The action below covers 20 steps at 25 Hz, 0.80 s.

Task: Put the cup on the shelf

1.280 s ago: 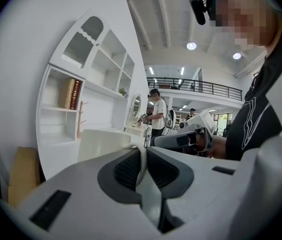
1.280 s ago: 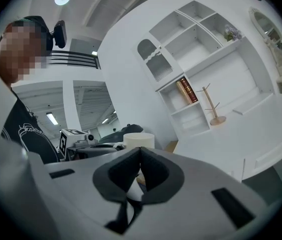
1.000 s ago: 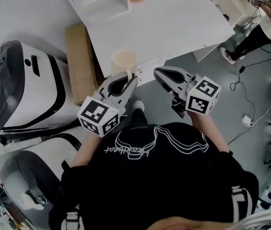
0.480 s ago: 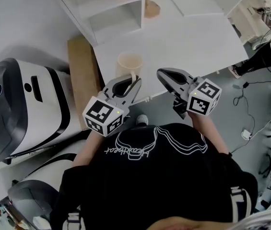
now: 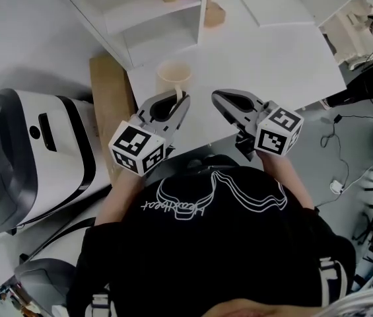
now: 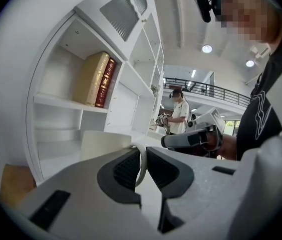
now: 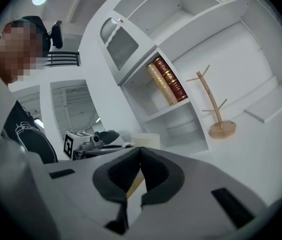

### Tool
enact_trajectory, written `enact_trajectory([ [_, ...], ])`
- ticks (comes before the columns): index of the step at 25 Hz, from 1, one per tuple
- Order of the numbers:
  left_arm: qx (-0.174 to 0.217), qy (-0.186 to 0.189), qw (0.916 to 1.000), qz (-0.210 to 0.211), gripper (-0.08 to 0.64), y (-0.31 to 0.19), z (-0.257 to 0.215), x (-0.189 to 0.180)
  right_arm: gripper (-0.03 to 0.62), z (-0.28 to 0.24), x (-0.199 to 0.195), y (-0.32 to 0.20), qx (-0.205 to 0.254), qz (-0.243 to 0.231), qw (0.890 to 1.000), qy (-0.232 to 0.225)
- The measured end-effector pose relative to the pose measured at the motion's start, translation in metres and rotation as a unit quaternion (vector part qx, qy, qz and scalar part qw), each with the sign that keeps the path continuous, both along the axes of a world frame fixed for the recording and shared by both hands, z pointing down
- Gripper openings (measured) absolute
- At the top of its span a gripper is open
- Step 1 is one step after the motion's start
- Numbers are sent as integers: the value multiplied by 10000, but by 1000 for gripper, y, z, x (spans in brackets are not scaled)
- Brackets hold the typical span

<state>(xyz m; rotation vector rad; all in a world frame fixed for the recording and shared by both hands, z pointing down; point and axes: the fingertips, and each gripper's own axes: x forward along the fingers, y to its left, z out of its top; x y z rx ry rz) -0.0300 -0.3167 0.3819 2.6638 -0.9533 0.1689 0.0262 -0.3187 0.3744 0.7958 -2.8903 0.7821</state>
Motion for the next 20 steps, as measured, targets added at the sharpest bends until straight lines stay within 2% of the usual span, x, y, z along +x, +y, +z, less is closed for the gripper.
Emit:
enact_trajectory([
  [20, 131, -142, 9978, -637, 35, -102, 39, -20, 6, 22, -11, -72, -366, -537, 9976, 223],
])
